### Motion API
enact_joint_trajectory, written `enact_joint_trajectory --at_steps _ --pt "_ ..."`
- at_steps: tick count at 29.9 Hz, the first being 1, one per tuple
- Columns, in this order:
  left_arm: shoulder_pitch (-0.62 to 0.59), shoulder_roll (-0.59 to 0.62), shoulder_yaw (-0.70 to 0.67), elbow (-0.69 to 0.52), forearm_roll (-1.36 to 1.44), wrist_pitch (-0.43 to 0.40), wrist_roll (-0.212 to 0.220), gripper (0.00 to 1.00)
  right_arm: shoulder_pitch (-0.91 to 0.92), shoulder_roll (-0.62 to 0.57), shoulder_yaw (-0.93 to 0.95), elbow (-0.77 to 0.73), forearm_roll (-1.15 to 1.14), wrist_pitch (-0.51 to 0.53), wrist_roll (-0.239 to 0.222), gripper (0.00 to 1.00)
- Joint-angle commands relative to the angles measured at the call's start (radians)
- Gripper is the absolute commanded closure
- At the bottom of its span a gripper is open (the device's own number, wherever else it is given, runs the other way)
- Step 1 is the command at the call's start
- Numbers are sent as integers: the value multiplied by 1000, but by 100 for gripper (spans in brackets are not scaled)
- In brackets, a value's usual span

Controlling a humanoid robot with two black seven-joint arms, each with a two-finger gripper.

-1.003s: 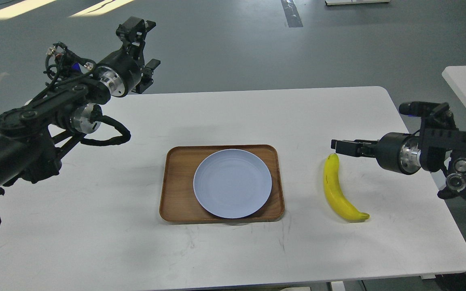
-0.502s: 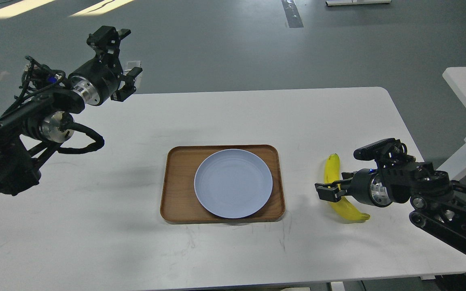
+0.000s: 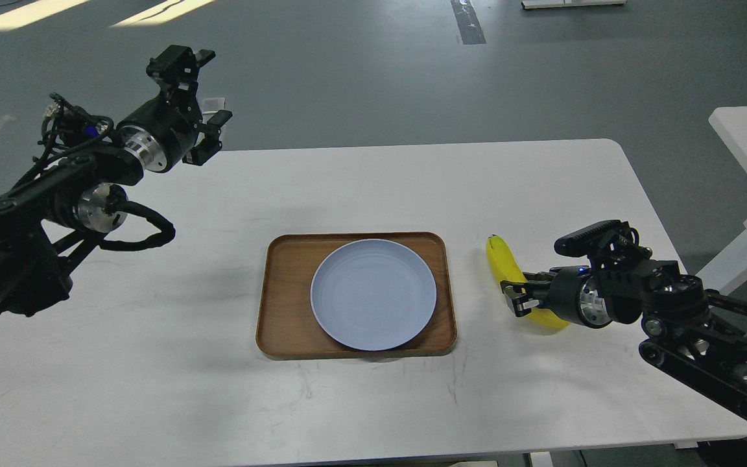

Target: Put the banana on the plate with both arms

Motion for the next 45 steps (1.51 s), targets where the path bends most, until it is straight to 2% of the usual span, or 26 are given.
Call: enact_joint_trajectory --at_steps 1,5,11,22,23,25,26,28,29,30,31,34,37,40,45 --pt "-1 5 0 0 2 -4 0 2 96 65 -19 18 3 -4 -2 100" --pt "-3 5 2 0 2 -5 2 2 203 165 -105 7 11 3 -13 100" --pt "-2 3 2 -3 2 -4 2 2 297 297 -192 -45 14 97 -26 100" --pt "-1 9 2 -8 5 -4 0 2 285 312 -206 -79 14 104 -30 100" --pt "-1 9 2 -8 5 -2 0 2 282 328 -205 -93 14 104 -30 91" --pt "-1 9 2 -8 5 -2 0 2 279 349 -198 -106 14 99 -30 82" --pt "-1 11 2 -8 5 -2 0 2 279 368 -195 -120 15 79 -30 70" --pt "-1 12 2 -8 9 -2 -2 2 279 389 -197 -134 18 57 -30 60" --pt "-1 15 2 -14 12 -2 0 2 277 398 -197 -136 32 45 -31 39" --pt "-1 17 2 -20 15 -2 0 2 277 400 -195 -136 46 42 -31 26" --pt "-1 20 2 -32 18 -2 0 2 272 405 -198 -134 81 42 -31 5" --pt "0 24 2 -54 20 1 2 2 279 403 -205 -128 155 57 -39 0" --pt "2 24 2 -74 20 -10 5 2 282 386 -203 -128 224 56 -94 0" --pt "3 14 12 -77 20 -10 8 2 282 334 -186 -125 259 56 -115 0" --pt "0 -3 51 -80 21 -13 2 2 279 264 -24 -142 337 43 -115 0"
